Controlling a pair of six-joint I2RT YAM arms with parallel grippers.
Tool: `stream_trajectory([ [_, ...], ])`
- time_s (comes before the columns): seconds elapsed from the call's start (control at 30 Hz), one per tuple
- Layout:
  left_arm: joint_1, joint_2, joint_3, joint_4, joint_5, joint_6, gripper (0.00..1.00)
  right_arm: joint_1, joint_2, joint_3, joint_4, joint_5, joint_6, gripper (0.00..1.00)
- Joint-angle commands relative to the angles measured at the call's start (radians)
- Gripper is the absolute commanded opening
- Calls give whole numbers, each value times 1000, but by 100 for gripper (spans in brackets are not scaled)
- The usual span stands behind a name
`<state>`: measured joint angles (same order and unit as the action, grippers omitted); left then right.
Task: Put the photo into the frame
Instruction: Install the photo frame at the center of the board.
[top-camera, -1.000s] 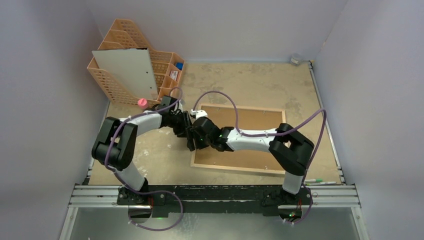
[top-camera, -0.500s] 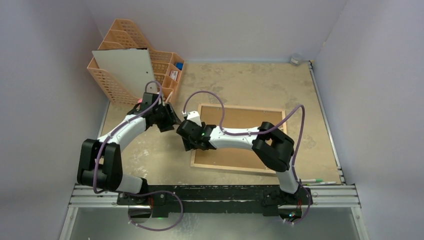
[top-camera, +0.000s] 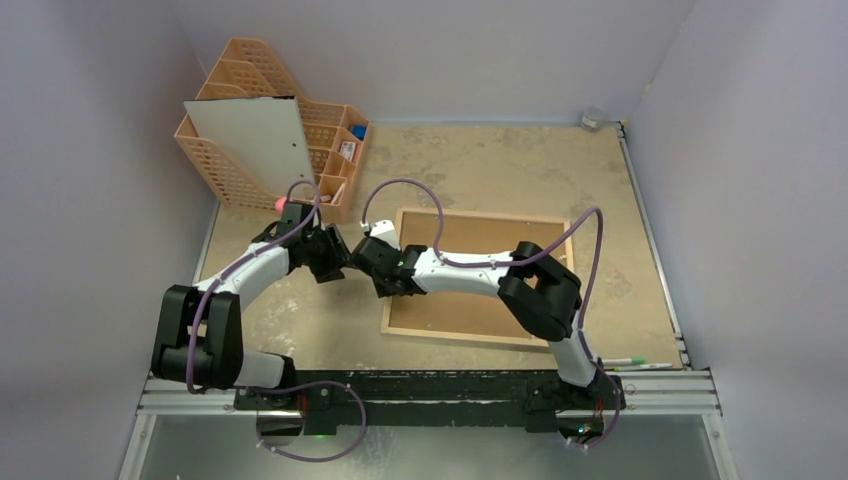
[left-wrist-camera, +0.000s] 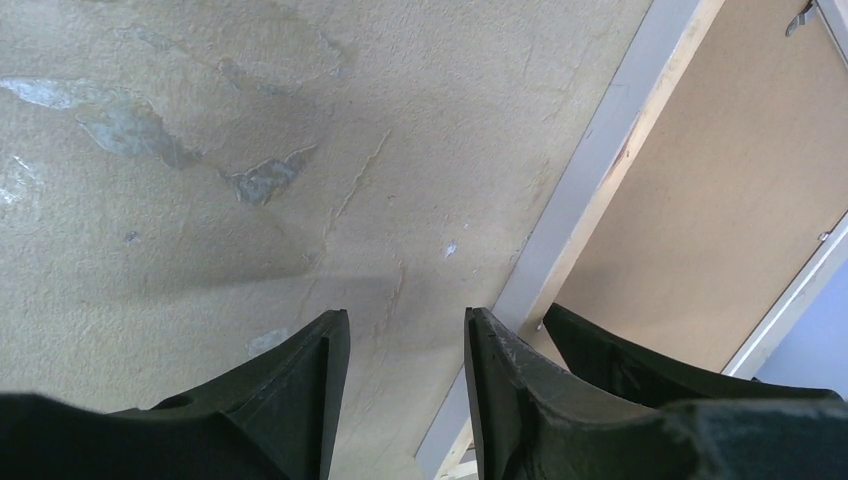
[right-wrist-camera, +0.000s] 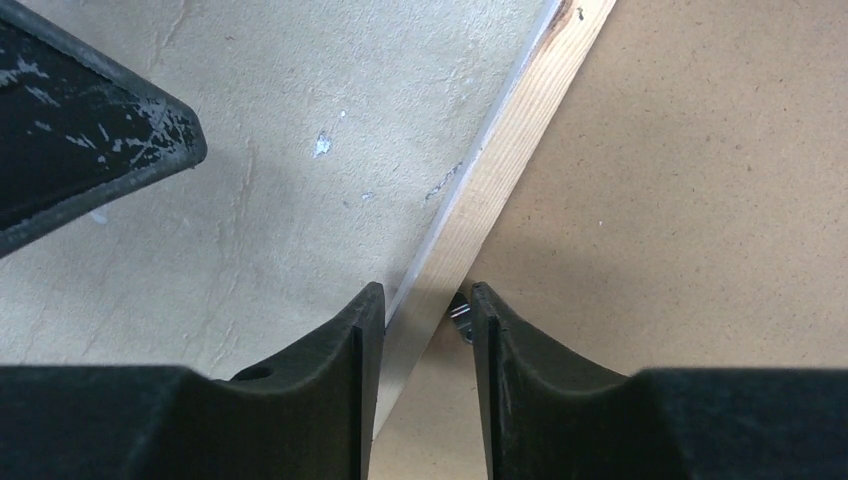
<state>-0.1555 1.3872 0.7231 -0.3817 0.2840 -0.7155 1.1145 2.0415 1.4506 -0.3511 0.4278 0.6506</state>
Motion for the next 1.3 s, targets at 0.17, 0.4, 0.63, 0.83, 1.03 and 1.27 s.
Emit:
stream_trajectory([
  [0.17, 4, -3, -12, 51, 37, 7, 47, 8, 72, 58, -102, -36, 20, 21],
  [0.4, 5, 10, -14, 60, 41, 14, 47, 8, 55, 74, -131, -22, 34, 26],
  [0.63, 5, -1, 10, 51, 41, 24, 47, 8, -44, 133, -168, 57, 63, 60],
  [0.83, 5, -56, 30, 26, -15, 44, 50, 8, -252, -6, -93, -11, -225, 68],
  [1.03, 5, -103, 39, 13, -54, 22, 52, 10, -431, -180, -202, -251, -508, 69],
  [1.27, 5, -114, 87, -14, -76, -58, 53, 52, -521, -283, -238, -344, -604, 71],
])
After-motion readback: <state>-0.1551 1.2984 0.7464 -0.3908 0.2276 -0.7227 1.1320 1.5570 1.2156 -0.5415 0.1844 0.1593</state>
